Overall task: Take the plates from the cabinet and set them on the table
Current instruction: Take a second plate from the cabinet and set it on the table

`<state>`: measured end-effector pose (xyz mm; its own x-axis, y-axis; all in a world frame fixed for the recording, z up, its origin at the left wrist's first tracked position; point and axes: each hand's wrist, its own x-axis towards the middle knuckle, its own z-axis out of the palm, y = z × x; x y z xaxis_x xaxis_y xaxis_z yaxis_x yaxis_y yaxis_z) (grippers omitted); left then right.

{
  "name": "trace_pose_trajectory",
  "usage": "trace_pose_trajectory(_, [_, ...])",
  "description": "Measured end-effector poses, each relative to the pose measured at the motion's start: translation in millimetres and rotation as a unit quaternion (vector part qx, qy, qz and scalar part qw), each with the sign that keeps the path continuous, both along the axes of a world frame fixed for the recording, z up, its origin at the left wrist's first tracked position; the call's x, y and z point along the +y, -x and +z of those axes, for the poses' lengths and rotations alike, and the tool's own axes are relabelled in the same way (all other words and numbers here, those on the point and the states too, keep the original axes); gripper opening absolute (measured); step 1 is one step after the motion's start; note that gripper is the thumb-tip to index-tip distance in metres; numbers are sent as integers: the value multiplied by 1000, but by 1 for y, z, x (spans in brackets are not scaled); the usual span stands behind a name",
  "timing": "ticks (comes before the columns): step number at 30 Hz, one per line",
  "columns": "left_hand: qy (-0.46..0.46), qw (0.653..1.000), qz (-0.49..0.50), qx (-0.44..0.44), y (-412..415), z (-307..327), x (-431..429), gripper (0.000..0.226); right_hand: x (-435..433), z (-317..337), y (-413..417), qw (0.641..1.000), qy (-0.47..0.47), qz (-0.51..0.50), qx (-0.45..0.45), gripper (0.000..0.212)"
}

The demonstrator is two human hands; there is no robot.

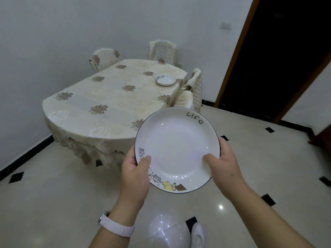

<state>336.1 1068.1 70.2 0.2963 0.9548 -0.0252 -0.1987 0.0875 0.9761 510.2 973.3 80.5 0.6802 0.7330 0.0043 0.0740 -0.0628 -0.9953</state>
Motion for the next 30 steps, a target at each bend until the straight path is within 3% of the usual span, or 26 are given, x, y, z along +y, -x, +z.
trace_pose_trajectory(20, [-39, 990, -121, 60, -320, 11, 66, 41, 28, -4, -298, 994, -8, -109, 15, 45])
trace_pose_trajectory(30, [-19, 989, -131, 61, -400, 4, 119, 45, 75, -14, -372, 993, 12, -115, 23, 47])
